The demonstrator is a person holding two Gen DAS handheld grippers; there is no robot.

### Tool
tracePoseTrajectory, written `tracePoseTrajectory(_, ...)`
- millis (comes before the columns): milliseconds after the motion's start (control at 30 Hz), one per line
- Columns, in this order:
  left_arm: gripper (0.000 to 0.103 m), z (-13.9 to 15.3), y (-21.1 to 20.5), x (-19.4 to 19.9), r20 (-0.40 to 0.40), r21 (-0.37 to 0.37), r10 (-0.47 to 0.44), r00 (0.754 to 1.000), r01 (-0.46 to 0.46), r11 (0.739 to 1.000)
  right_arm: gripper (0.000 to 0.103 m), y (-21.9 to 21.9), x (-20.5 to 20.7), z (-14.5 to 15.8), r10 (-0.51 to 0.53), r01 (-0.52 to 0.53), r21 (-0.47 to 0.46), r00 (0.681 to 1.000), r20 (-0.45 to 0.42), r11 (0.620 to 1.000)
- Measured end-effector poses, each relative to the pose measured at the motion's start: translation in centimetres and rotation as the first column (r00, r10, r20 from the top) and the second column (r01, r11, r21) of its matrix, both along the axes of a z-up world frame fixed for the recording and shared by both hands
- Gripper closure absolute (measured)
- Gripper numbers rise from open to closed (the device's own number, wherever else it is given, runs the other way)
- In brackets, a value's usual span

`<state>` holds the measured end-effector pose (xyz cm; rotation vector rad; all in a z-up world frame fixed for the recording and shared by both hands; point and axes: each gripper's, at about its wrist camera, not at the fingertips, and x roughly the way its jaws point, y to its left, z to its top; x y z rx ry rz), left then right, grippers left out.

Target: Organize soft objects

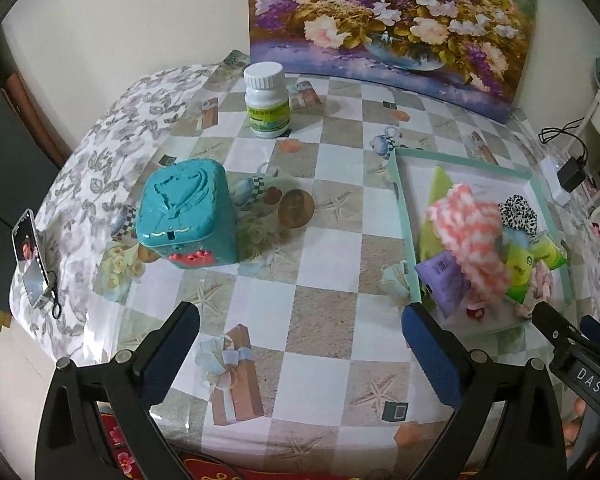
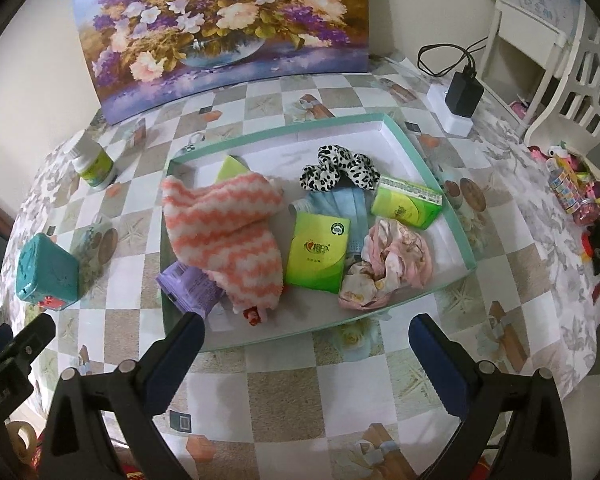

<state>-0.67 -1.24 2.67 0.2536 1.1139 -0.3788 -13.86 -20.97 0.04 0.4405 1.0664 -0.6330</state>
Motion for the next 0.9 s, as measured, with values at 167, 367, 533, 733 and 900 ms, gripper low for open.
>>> tracePoseTrajectory(167,0.002,-0.18,0.18,0.25,-0.013,0.003,0.015,1.0,-0.015,1.0,0.0,-0.19,0.01,0.06,-0.002,0.002,0.003,1.0,0.01,1.0)
tracePoseTrajectory(367,0.002,-0.36,0.01,0.34,-0.017,0.018,0.009,1.0,-0.009,1.0,0.0,-0.23,0.17,0.09,0.003,-0.003,-0.02,1.0,0.003,1.0)
tracePoseTrajectory(533,0.002,-0.28,-0.1,0.24,-0.012,0.023,0.004,1.0,-0.004,1.0,0.0,-0.28,0.25,0.11,0.008,-0.008,-0.024,1.0,0.0,1.0)
tracePoseTrajectory(733,0.002,-0.38,-0.42,0.03,-0.005,0.051,-0.01,1.0,0.011,0.999,0.0,-0.03,0.52,0.13,0.028,-0.028,-0.037,1.0,-0.008,0.999)
tracePoseTrajectory(900,0.002,-0.28,-0.38,-0.07,0.002,0.058,-0.011,1.0,0.011,0.998,0.0,0.1,0.62,0.21,0.034,-0.035,-0.05,0.999,-0.014,0.998)
